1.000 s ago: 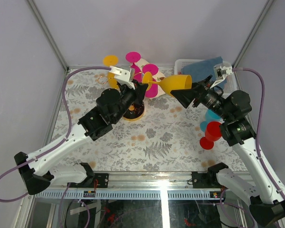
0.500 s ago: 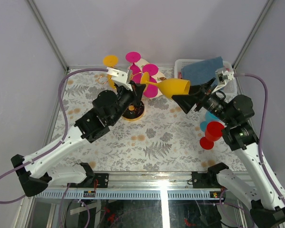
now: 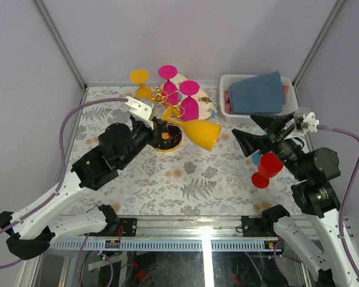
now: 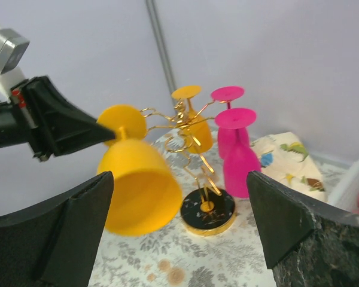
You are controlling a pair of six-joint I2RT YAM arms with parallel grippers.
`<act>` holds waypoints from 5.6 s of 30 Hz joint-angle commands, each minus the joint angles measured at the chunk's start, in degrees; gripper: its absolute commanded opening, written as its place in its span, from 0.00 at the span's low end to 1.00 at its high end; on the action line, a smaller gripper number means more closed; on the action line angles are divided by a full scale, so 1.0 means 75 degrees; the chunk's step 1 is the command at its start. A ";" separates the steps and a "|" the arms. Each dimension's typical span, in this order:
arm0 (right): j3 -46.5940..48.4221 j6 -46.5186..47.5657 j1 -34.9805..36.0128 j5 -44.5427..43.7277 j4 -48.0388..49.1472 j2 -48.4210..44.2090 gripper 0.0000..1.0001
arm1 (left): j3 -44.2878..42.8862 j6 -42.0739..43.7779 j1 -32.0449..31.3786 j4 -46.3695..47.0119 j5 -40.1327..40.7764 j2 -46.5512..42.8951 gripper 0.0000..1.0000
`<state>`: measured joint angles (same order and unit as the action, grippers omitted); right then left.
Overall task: Place the wine glass upside down on the wine glass rack
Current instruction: Turn the wine glass upside down at the wine rack.
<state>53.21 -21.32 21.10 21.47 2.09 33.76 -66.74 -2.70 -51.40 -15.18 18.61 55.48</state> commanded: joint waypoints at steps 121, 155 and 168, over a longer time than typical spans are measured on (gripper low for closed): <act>-0.0318 0.6182 0.3400 -0.0349 -0.0117 0.4194 0.00 | 0.2619 0.3658 -0.0023 -0.0393 -0.3913 -0.2804 0.79; -0.1294 0.6921 0.3403 -0.1446 0.0513 0.2669 0.00 | 0.1003 0.0202 -0.0026 -0.2012 -0.2657 -0.0424 1.00; -0.1325 0.7747 0.3409 -0.1383 -0.0233 0.2336 0.00 | -0.0263 -0.0712 -0.0026 -0.3124 -0.3332 0.1086 1.00</act>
<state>42.85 34.09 46.50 11.16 -0.12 52.51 -66.85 -3.42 -51.40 -37.41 -5.74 63.92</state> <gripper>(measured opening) 0.022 0.996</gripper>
